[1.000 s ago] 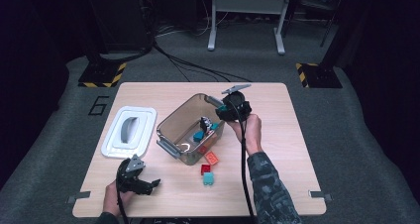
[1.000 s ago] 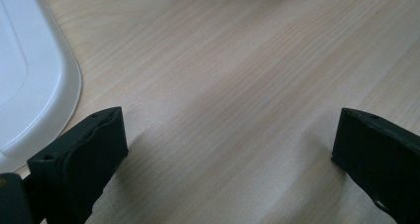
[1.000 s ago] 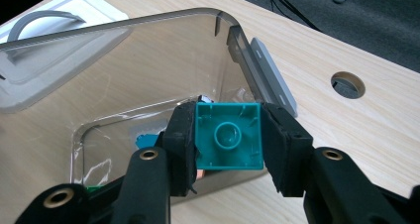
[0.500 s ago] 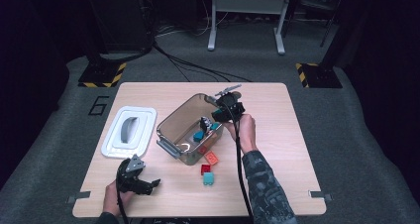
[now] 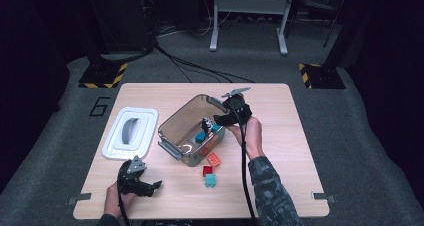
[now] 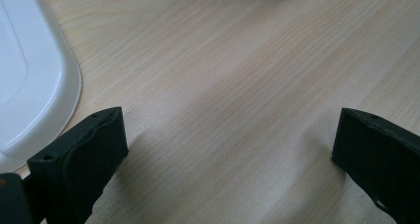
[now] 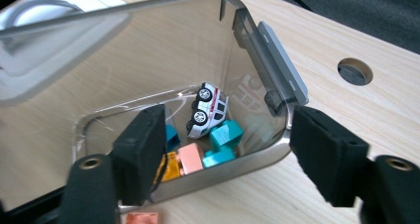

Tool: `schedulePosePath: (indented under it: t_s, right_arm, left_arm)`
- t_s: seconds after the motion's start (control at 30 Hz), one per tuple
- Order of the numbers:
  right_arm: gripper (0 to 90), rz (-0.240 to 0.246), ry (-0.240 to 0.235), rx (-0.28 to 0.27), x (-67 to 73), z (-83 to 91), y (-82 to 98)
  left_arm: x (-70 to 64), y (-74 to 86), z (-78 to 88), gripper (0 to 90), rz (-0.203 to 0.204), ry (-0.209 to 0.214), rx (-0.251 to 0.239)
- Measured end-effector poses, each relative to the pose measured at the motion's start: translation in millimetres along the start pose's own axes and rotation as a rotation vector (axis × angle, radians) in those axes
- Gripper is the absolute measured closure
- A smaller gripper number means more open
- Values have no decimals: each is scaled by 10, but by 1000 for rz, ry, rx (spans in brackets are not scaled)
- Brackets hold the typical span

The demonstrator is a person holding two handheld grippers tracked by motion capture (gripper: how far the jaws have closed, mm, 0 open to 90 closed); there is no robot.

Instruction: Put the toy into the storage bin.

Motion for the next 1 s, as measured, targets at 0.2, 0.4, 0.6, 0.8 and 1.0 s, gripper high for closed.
schedulePosePath:
  t_s: [0.2,0.4,0.6,0.8,1.0]
  right_arm:
    - [205,-1,-34,-34,25,171,140]
    - [135,-23,-53,-57,56,268,393]
    - [72,-28,-79,-30,114,212,733]
    - [67,-56,-105,29,197,-27,1109]
    - [203,-65,-114,45,334,-246,1278]
  left_arm:
    - [0,0,0,4,0,0,0]
    - [0,0,0,4,0,0,0]
    - [-1,0,-1,4,1,-1,-1]
    - [-2,0,-6,4,4,-5,-6]
    - [1,-1,-5,4,1,-6,-5]
Point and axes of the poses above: each handheld gripper's, and its own axes: z roughly backward along the jaws, y roughly out of its underside, x roughly to its left, the point moved 2 cm from there along -z, roughly forward along the jaws, and after that the axes turned 1 degree about -z, right-handed, at the moved point
